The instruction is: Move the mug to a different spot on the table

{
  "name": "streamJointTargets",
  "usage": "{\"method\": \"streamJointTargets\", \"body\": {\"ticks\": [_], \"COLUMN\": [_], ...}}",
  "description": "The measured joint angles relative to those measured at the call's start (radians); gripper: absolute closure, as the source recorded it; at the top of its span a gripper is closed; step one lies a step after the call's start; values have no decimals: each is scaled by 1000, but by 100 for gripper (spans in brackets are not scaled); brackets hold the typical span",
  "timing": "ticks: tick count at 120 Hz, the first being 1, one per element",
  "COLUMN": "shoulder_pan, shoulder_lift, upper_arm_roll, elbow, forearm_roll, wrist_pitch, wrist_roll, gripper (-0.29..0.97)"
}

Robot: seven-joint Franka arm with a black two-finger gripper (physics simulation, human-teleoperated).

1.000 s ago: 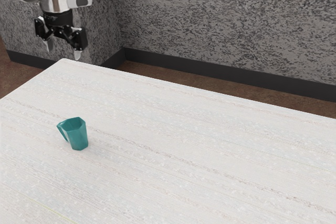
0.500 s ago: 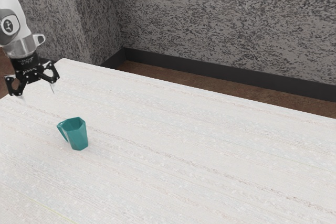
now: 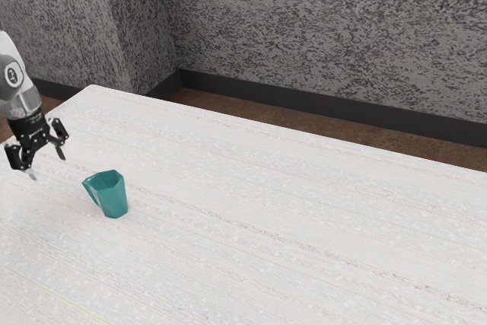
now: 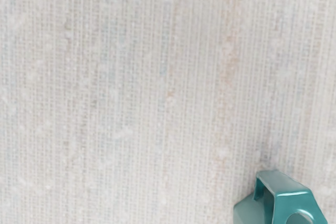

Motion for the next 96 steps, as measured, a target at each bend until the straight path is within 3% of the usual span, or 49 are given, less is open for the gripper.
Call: {"method": "streamJointTargets", "body": {"ticks": [17,56,96], "shoulder_pan": [32,63,92], "shoulder_lift": [98,208,270], "upper_arm_roll": [0,0,0], "elbow": [61,110,103], "forearm_roll": [-42,-133,-387], "wrist_pitch": [30,95,153], "wrist_roll": [-23,-28,43], "gripper": [0,0,0]}}
